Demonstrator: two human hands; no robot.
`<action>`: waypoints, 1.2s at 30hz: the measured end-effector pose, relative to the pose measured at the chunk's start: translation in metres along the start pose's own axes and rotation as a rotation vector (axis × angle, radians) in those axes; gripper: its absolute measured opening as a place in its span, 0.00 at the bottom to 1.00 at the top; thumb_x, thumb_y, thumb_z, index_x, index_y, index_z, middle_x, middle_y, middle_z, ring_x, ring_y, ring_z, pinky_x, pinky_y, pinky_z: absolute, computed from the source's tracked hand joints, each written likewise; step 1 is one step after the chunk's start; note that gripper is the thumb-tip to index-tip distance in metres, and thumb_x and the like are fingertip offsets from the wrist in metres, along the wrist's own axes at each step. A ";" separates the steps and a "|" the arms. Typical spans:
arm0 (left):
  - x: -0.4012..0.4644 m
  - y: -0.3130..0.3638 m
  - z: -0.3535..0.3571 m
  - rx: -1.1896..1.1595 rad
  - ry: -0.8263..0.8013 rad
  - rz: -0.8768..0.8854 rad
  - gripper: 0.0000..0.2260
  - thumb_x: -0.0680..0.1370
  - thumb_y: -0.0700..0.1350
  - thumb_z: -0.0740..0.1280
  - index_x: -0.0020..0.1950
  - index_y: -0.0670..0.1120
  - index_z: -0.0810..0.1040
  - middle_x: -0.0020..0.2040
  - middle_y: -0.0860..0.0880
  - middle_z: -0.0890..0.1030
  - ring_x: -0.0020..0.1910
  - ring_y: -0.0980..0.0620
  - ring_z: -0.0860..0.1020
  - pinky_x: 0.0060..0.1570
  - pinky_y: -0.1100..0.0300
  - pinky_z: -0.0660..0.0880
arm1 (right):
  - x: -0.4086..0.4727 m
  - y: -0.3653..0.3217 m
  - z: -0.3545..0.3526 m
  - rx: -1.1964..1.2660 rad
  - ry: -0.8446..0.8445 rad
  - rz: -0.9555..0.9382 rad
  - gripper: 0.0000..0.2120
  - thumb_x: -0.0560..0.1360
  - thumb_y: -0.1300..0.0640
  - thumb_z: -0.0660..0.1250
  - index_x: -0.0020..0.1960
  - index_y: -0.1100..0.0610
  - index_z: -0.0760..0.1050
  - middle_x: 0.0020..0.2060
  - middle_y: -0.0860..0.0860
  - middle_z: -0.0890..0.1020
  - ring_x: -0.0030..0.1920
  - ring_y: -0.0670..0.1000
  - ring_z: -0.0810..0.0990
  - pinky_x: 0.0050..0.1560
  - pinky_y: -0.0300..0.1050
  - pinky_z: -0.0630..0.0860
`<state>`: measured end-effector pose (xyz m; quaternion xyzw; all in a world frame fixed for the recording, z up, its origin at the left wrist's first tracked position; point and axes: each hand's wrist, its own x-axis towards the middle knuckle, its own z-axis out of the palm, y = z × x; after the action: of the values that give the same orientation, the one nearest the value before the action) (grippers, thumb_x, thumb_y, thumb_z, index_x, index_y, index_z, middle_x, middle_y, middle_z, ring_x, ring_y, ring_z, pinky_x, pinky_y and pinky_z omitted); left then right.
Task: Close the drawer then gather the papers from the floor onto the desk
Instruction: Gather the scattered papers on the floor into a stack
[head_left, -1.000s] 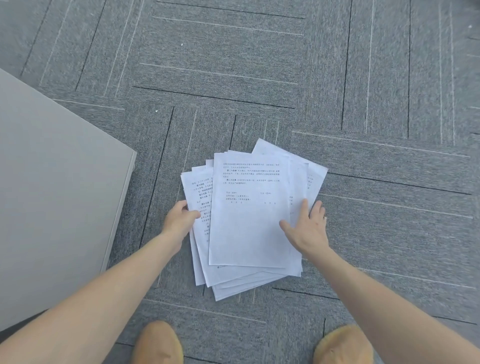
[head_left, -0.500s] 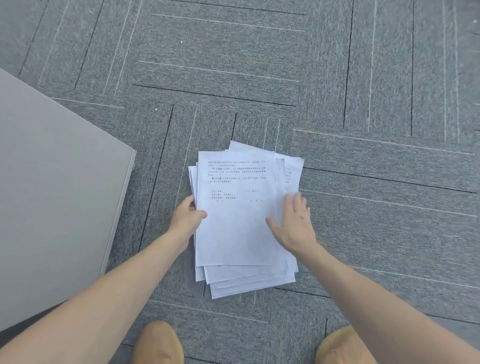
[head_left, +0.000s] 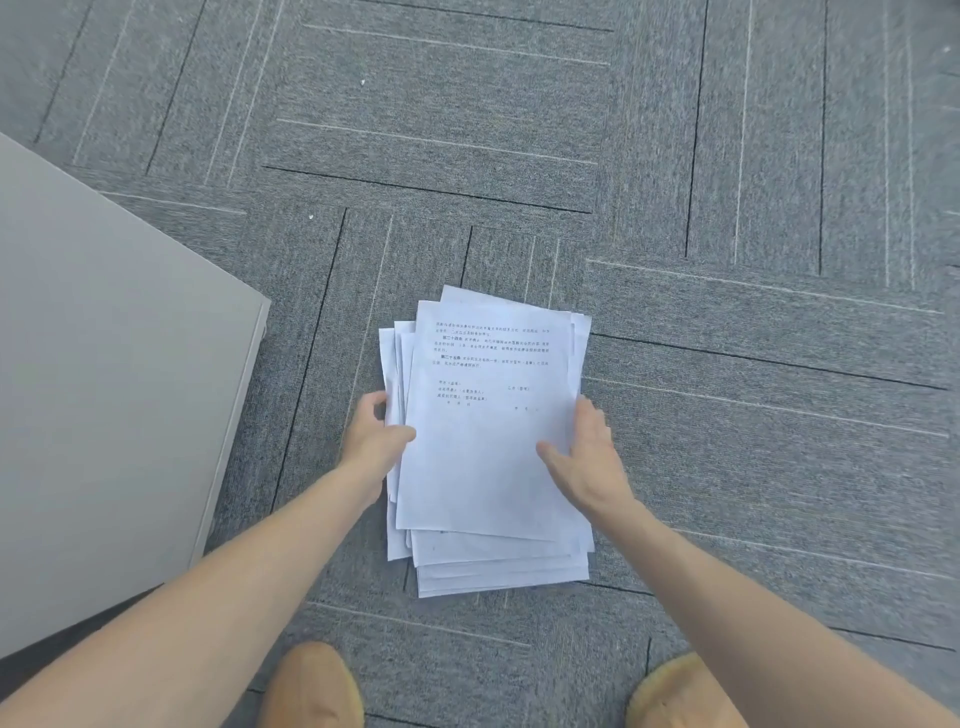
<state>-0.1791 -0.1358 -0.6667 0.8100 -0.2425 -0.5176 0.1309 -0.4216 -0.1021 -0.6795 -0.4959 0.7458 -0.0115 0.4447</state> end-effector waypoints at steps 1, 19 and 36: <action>0.001 -0.003 -0.002 0.001 0.022 -0.040 0.25 0.73 0.36 0.68 0.69 0.47 0.68 0.60 0.46 0.75 0.55 0.46 0.75 0.55 0.52 0.74 | -0.003 0.001 0.000 0.012 0.069 0.051 0.35 0.79 0.51 0.62 0.80 0.62 0.51 0.79 0.59 0.58 0.79 0.59 0.56 0.77 0.53 0.56; 0.005 -0.021 -0.003 -0.075 -0.172 -0.119 0.14 0.77 0.38 0.68 0.61 0.43 0.73 0.56 0.44 0.81 0.55 0.42 0.81 0.53 0.46 0.79 | 0.000 -0.011 0.015 -0.092 0.034 0.120 0.10 0.77 0.57 0.60 0.55 0.62 0.70 0.61 0.57 0.67 0.61 0.59 0.68 0.61 0.53 0.70; -0.016 -0.007 -0.012 -0.315 -0.380 -0.086 0.18 0.79 0.30 0.63 0.67 0.43 0.71 0.63 0.41 0.79 0.58 0.40 0.79 0.60 0.44 0.75 | -0.001 -0.007 -0.011 0.315 -0.178 0.194 0.23 0.66 0.47 0.64 0.58 0.56 0.78 0.54 0.54 0.84 0.54 0.59 0.82 0.60 0.58 0.78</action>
<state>-0.1721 -0.1217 -0.6526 0.6774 -0.1446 -0.6970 0.1853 -0.4239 -0.1092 -0.6687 -0.3452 0.7367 -0.0411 0.5800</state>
